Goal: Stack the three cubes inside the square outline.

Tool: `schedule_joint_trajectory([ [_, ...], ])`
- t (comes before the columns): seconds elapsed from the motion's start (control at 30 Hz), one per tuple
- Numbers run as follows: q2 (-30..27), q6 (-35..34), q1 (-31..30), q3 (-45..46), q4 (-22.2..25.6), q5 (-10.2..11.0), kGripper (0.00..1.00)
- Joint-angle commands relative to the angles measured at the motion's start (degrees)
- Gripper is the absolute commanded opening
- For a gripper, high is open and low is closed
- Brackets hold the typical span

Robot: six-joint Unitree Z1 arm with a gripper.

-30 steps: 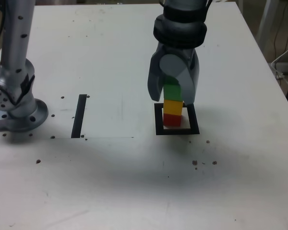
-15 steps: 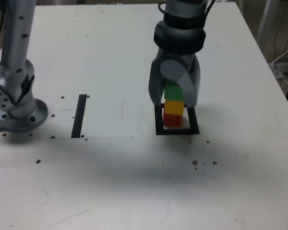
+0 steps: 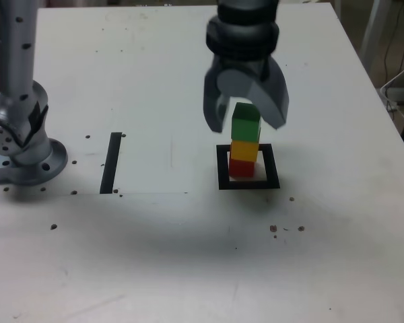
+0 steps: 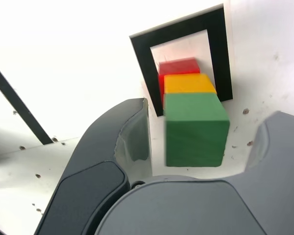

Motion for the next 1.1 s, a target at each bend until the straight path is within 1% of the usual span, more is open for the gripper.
schedule_joint_trajectory([
  [0.0,-2.7,-0.6,0.5,1.4,0.2,0.9,0.99],
  [0.27,-10.2,-1.9,1.8,8.7,-0.1,2.5,0.99],
  [0.4,-14.3,-3.1,2.5,15.4,-0.5,3.0,0.99],
  [0.5,-16.8,-4.4,2.6,21.2,-1.8,3.3,0.99],
  [0.77,-21.0,-8.1,2.6,35.4,-8.8,2.3,0.99],
  [0.93,-23.2,-10.5,2.6,41.0,-11.3,1.9,0.99],
  [1.07,-24.0,-11.1,2.6,44.1,-12.9,1.3,0.99],
])
